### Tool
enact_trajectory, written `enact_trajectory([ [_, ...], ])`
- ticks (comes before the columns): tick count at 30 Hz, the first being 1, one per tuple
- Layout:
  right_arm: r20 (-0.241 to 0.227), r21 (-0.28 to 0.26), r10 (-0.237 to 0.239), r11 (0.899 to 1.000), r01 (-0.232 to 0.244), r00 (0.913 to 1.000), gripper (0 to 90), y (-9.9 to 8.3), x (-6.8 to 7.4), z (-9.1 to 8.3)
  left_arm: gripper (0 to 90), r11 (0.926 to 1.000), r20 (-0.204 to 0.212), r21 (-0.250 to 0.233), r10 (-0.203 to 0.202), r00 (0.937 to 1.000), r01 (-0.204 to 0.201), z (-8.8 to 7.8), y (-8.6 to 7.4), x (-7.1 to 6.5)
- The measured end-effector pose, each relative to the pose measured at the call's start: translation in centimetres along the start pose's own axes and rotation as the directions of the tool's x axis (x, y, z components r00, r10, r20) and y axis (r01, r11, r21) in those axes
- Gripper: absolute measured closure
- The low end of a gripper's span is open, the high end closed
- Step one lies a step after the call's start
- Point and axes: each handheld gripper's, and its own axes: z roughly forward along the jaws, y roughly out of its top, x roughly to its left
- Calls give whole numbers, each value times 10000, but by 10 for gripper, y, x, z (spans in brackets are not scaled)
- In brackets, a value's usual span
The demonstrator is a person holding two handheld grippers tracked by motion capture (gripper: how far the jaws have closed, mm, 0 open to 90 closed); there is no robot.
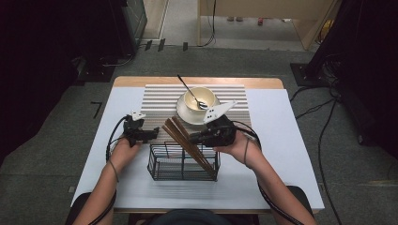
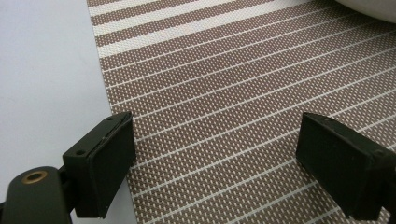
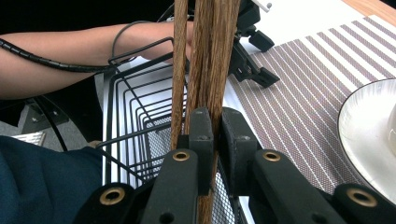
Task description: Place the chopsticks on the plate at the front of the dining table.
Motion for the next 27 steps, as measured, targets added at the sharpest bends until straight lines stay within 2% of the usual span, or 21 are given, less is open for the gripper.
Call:
enact_trajectory([
  [27, 59, -465, 247, 9986, -244, 9997, 849, 8, -2, -17, 123, 10000, -5, 0, 13, 10000, -13, 0, 0, 0],
])
